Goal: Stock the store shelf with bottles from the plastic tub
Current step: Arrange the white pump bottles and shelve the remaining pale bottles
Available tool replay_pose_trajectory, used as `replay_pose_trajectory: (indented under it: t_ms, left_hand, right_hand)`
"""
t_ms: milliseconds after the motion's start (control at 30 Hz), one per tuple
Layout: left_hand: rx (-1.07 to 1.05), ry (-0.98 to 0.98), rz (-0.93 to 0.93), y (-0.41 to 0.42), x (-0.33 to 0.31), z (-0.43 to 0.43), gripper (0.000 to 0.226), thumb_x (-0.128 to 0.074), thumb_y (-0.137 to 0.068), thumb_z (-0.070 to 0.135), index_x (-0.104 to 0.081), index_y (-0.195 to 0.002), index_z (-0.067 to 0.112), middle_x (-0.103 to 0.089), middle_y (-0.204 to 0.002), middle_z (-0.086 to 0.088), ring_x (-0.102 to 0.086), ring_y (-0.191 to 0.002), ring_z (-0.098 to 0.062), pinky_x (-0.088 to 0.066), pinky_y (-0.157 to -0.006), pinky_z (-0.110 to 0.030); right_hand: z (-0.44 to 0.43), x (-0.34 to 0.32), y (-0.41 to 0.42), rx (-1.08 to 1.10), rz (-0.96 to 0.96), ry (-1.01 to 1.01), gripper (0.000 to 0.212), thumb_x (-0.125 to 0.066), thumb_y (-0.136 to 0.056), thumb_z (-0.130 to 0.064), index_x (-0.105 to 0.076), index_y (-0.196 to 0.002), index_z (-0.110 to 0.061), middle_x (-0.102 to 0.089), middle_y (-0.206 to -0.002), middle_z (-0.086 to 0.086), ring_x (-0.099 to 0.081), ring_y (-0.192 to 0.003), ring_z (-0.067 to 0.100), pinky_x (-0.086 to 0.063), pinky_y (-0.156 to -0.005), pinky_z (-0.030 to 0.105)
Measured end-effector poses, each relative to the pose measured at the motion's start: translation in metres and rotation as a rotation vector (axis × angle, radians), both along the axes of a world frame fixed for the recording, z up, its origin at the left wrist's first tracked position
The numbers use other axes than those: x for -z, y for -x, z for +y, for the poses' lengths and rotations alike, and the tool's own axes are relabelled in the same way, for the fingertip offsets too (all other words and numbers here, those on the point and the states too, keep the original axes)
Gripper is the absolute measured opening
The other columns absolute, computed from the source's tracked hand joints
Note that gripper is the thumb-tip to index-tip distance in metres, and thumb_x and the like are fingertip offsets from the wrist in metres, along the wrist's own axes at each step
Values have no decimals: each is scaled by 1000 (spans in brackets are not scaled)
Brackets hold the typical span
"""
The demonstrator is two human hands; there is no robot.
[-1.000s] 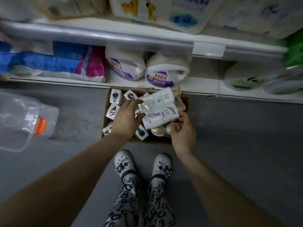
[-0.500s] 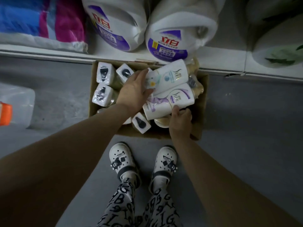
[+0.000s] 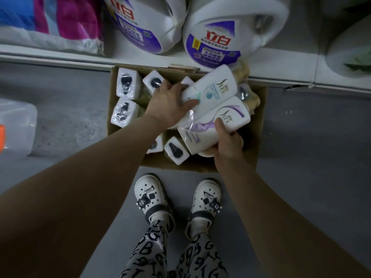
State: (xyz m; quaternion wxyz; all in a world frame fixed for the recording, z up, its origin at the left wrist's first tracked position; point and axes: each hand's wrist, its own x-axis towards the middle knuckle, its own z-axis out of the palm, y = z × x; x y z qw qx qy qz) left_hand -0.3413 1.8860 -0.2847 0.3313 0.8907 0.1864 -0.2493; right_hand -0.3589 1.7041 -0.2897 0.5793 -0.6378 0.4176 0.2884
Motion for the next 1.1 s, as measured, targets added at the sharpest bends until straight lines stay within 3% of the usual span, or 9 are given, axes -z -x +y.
replay_pose_trajectory:
  t_ms: [167, 267, 333, 400, 533, 767, 900, 1100]
  left_hand:
    - [-88, 110, 115, 32, -5, 1, 57, -45, -95, 58, -56, -130, 14, -50, -132, -19, -50, -119, -37, -43, -99, -43]
    - [-123, 198, 217, 56, -11, 1, 59, -42, -95, 62, -60, -121, 13, -57, -124, -18, -56, -113, -36, -44, -94, -39]
    - [-261, 294, 260, 74, -19, 2, 69, -45, -82, 79, -63, -110, 19, -64, -117, -11, -64, -102, -29, -53, -92, -42]
    - [-428, 418, 269, 90, -27, 3, 67, -52, -76, 83, -63, -99, 22, -70, -105, -5, -70, -92, -23, -58, -84, -45]
    - [-605, 680, 324, 112, -55, 4, 33, -65, -87, 51, -66, -99, 20, -77, -90, 2, -74, -83, -16, -61, -77, -36]
    - [-750, 789, 266, 137, -121, 10, 64, -73, -72, 53, -62, -123, 16, -75, -107, -5, -74, -91, -20, -61, -75, -34]
    - [-792, 775, 196, 141, -165, 16, 64, -80, -71, 56, -62, -124, 22, -74, -110, -4, -73, -97, -21, -58, -88, -43]
    - [-792, 763, 91, 143, -241, 26, 54, -74, -78, 46, -60, -123, 18, -75, -106, -5, -73, -96, -23, -56, -92, -49]
  right_hand:
    - [-20, -8, 1, -134, 10, -55, 55, -76, -85, -35, -56, -135, -24, -72, -118, 2, -71, -105, 24, -56, -94, 51]
    - [-30, -18, 7, -277, 32, -80, 40, -75, -86, -34, -60, -123, -28, -74, -112, 0, -73, -99, 23, -59, -86, 50]
    - [-34, -26, 14, -338, 48, -110, 31, -71, -91, -29, -60, -120, -28, -75, -110, 0, -74, -94, 21, -61, -77, 45]
    - [-35, -34, 21, -411, 63, -137, 39, -72, -90, -27, -59, -127, -27, -74, -114, 1, -74, -97, 21, -60, -78, 42]
    - [-28, -59, 26, -527, 54, -135, 58, -80, -78, -35, -59, -132, -29, -73, -116, 0, -73, -100, 20, -58, -88, 46]
    - [-17, -126, 17, -651, 16, -187, 42, -72, -90, -18, -59, -129, -25, -68, -103, -15, -71, -84, 0, -55, -66, 19]
    - [-8, -171, 8, -705, -24, -213, 51, -73, -89, -17, -55, -136, -22, -72, -115, -3, -73, -95, 11, -57, -74, 26]
    - [4, -240, 2, -753, -120, -228, 49, -76, -87, -18, -58, -132, -22, -72, -116, 3, -72, -101, 18, -58, -86, 37]
